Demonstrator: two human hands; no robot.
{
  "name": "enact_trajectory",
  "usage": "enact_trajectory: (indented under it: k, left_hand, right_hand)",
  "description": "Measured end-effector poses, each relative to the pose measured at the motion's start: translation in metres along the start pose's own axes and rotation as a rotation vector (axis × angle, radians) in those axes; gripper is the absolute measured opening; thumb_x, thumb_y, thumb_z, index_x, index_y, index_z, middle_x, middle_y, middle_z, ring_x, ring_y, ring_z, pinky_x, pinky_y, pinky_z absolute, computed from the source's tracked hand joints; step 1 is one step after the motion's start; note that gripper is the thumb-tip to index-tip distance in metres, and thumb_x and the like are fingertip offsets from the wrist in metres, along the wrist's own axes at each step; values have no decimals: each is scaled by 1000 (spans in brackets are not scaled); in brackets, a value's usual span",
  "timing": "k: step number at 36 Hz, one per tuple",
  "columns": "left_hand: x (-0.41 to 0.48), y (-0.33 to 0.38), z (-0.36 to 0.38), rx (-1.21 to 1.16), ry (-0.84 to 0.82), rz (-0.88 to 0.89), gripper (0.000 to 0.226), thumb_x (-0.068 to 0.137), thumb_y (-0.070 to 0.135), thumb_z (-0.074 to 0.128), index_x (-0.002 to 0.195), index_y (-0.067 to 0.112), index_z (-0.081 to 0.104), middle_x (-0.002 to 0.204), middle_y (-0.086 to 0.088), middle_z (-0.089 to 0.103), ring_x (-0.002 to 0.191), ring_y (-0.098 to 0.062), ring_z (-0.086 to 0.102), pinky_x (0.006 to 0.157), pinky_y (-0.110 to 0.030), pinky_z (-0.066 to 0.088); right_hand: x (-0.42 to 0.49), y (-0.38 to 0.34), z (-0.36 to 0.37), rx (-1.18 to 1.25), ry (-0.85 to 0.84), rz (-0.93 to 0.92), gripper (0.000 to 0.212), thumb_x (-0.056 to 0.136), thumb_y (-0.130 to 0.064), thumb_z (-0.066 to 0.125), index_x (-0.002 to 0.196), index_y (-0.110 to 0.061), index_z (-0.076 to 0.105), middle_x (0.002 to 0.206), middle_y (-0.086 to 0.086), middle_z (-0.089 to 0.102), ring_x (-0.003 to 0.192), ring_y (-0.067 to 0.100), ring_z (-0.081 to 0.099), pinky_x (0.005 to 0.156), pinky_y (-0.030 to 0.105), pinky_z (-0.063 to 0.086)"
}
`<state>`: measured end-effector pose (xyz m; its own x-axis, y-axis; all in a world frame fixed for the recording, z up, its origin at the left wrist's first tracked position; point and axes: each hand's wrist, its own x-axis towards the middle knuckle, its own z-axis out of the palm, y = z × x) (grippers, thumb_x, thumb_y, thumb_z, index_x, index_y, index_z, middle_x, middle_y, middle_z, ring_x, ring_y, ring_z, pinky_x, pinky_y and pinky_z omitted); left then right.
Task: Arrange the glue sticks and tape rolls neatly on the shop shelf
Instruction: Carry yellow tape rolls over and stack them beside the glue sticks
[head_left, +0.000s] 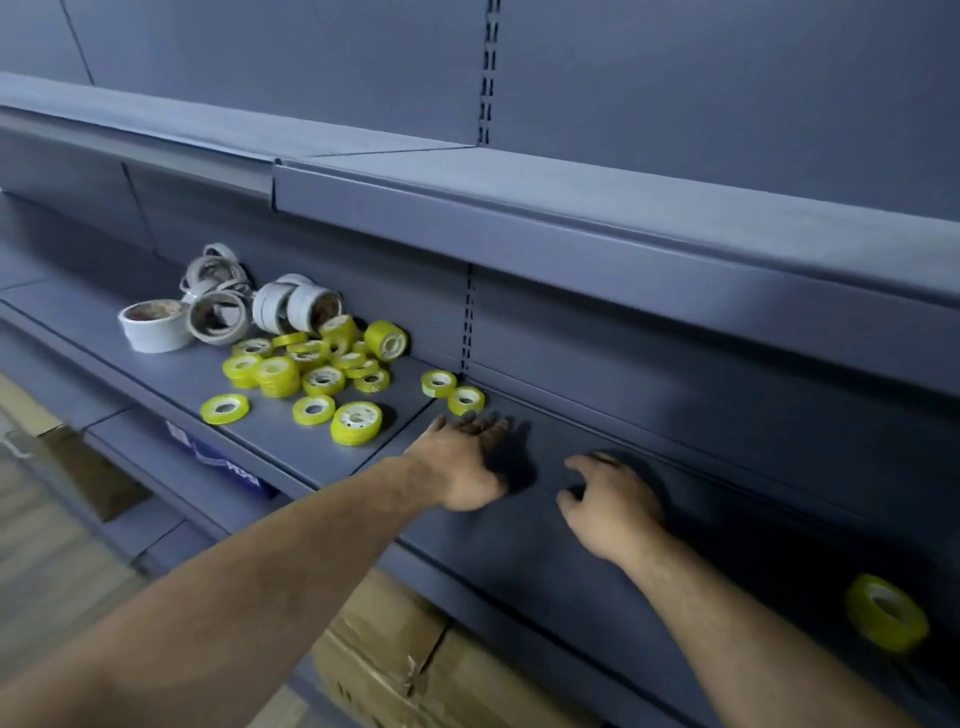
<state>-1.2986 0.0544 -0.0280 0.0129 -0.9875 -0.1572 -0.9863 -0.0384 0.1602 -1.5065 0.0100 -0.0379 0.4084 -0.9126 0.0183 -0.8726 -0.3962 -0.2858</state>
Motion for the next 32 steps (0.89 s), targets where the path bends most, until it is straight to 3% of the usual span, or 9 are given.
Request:
enact_trajectory:
  k: [9,13,16,19,21,24,27,32]
  left_hand:
    - [24,-100,-15,3,16,8,83,94,61,40,160,24,6,167,1,8,153,-18,4,124,-43,0]
    - [46,-141,-27,-35,59,58,79,91,68,31,158,26,19,165,0,18,152,-21,14,123,-45,10]
    - [58,-160,-33,-29,86,102,81,79,69,25,146,26,42,155,-1,40,143,-25,34,117,-45,27]
    - [69,-174,-36,-50,104,133,50,86,48,46,127,22,58,138,-1,58,132,-26,48,105,-34,37]
    - [75,-176,-36,-67,151,189,36,88,36,50,117,20,63,128,-1,65,126,-25,53,101,-29,41]
    - [80,-171,-33,-102,104,171,40,94,33,48,129,19,61,134,-5,60,128,-28,51,107,-34,39]
    - [95,-172,-23,-79,1,169,58,89,49,34,138,22,51,148,-4,47,138,-27,40,115,-39,30]
    - [122,-179,-14,-28,-43,202,56,78,48,35,124,23,55,142,-8,50,134,-29,44,112,-43,36]
  right_hand:
    - [59,-71,30,55,-3,63,49,94,-34,60,141,-23,56,145,-4,54,129,20,54,102,29,47]
    - [83,-103,38,42,-2,152,47,97,-36,56,143,-28,52,146,-3,54,129,23,54,100,30,48]
    - [95,-123,43,23,28,170,35,97,-32,51,131,-32,59,136,-3,61,121,23,59,90,29,49]
    - [103,-137,48,8,47,165,24,93,-27,50,111,-32,64,124,0,67,112,26,62,83,30,50]
    - [107,-142,50,17,30,169,30,92,-27,51,119,-36,62,131,-1,62,117,26,59,89,32,50]
    - [111,-146,55,-5,-40,178,54,93,-37,58,145,-40,45,152,-3,42,137,25,41,109,33,40]
    - [117,-144,61,-46,-101,193,62,91,-49,58,150,-43,37,159,-4,30,144,26,29,115,35,32]
    - [126,-142,61,-40,-100,193,63,81,-47,68,140,-34,51,148,3,50,132,28,48,105,34,44]
